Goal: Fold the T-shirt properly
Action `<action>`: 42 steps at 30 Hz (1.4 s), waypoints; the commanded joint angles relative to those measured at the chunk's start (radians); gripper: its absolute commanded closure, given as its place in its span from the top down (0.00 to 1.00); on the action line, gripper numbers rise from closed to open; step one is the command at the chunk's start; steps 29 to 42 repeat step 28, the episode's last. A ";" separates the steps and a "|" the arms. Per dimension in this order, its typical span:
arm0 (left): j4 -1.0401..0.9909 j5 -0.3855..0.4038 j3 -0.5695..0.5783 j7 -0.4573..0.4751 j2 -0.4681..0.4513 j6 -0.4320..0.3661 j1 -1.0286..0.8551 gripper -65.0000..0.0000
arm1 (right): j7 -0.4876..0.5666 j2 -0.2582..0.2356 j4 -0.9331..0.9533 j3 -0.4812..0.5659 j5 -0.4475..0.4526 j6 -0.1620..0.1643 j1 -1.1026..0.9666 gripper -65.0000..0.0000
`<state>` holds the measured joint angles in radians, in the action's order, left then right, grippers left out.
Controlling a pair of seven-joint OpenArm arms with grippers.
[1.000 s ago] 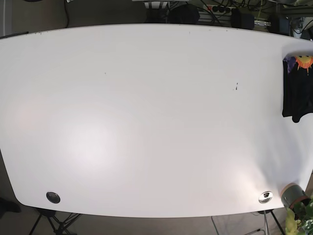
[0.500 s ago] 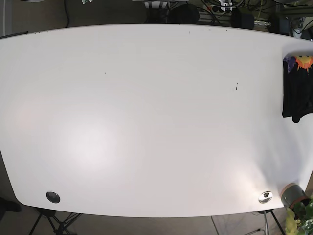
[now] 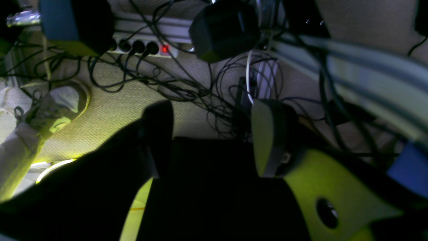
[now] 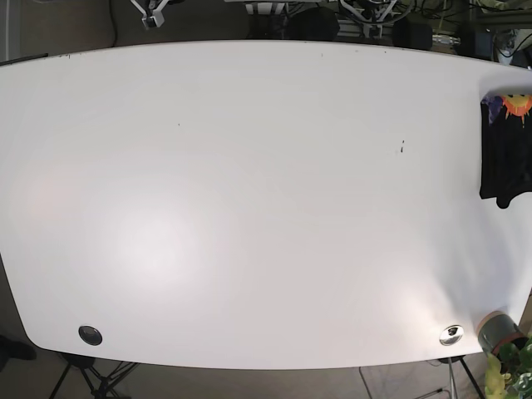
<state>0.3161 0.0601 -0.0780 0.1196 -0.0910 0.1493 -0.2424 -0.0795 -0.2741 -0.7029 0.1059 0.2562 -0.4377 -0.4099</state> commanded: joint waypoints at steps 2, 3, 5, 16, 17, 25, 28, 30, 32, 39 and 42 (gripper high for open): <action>-0.068 -0.001 0.001 0.005 -0.008 -0.004 0.039 0.55 | 0.005 -0.001 0.067 0.001 0.002 -0.008 0.045 0.10; -0.084 -0.001 0.001 0.005 -0.008 -0.004 0.054 0.55 | 0.005 -0.001 0.081 0.001 0.002 -0.008 0.058 0.10; -0.108 -0.003 0.001 0.005 -0.008 -0.004 0.085 0.54 | 0.005 -0.001 0.107 0.002 0.002 -0.008 0.084 0.10; -0.159 -0.003 0.034 0.001 -0.008 -0.004 0.131 0.54 | 0.005 0.000 0.188 0.002 0.002 0.018 0.170 0.10; -0.160 -0.003 0.045 0.001 -0.008 -0.006 0.131 0.54 | 0.005 0.000 0.188 0.002 0.002 0.027 0.170 0.10; -0.160 -0.003 0.057 0.001 -0.003 -0.006 0.133 0.55 | 0.007 0.016 0.185 0.002 0.002 0.040 0.170 0.10; -0.160 -0.003 0.057 0.001 -0.003 -0.006 0.142 0.55 | 0.007 0.022 0.185 0.002 0.002 0.040 0.170 0.10; -0.160 -0.003 0.057 0.001 -0.003 -0.006 0.142 0.55 | 0.007 0.022 0.185 0.002 0.002 0.040 0.170 0.10; -0.160 -0.003 0.057 0.001 -0.003 -0.006 0.142 0.55 | 0.007 0.022 0.185 0.002 0.002 0.040 0.170 0.10; -0.160 -0.003 0.057 0.001 -0.003 -0.006 0.142 0.55 | 0.007 0.022 0.185 0.002 0.002 0.040 0.170 0.10; -0.160 -0.003 0.057 0.001 -0.003 -0.006 0.142 0.55 | 0.007 0.022 0.185 0.002 0.002 0.040 0.170 0.10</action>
